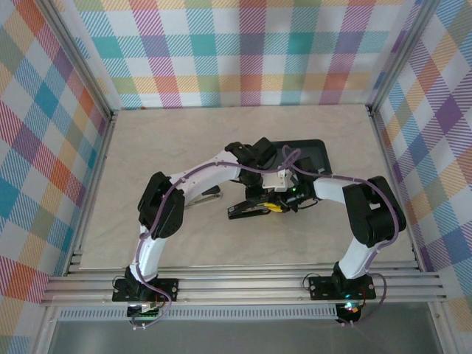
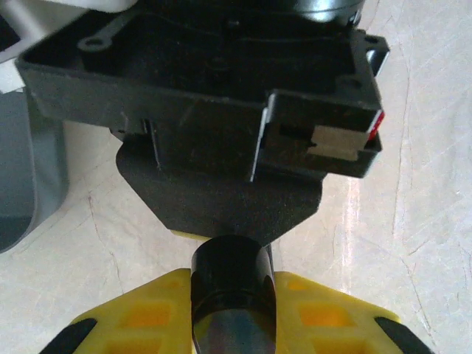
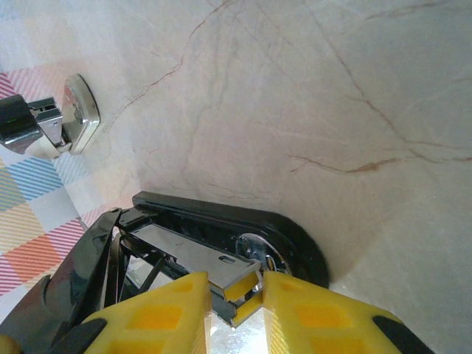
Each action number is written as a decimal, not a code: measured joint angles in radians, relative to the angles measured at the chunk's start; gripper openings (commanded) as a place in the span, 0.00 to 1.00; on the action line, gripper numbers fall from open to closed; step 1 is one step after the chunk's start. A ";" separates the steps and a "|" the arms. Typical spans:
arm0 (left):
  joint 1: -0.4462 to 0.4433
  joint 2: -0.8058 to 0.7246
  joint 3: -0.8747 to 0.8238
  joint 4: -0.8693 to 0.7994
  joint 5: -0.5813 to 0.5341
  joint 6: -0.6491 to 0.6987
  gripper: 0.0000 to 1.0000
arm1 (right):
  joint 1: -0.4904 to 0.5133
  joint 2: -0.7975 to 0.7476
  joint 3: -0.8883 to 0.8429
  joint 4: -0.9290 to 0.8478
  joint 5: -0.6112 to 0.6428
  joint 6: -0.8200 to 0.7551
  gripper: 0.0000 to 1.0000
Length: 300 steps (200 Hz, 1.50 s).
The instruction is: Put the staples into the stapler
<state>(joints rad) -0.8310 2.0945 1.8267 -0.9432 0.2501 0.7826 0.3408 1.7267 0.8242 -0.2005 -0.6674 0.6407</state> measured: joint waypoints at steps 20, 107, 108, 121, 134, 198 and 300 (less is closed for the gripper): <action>-0.001 0.005 0.005 -0.003 0.000 -0.001 0.23 | -0.002 0.000 -0.008 0.007 0.004 0.006 0.33; -0.011 0.066 0.008 0.025 -0.005 -0.001 0.23 | -0.122 -0.178 -0.124 -0.043 -0.003 -0.001 0.40; -0.011 0.069 0.008 0.026 -0.005 -0.001 0.23 | -0.124 -0.179 -0.124 -0.044 -0.003 -0.002 0.40; -0.011 0.082 0.008 0.033 -0.004 -0.001 0.23 | -0.146 -0.200 -0.131 -0.063 -0.002 -0.006 0.40; -0.012 0.086 0.008 0.035 -0.004 -0.001 0.24 | -0.164 -0.216 -0.137 -0.080 0.001 -0.013 0.40; -0.012 0.088 0.009 0.045 -0.008 -0.019 0.51 | -0.172 -0.232 -0.139 -0.124 0.003 -0.029 0.47; 0.013 -0.218 -0.190 0.216 -0.027 -0.240 0.63 | -0.128 -0.218 0.030 -0.222 -0.011 -0.081 0.50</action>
<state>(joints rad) -0.8177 1.8767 1.6363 -0.7269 0.2230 0.5426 0.2127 1.5085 0.8539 -0.4229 -0.6785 0.5594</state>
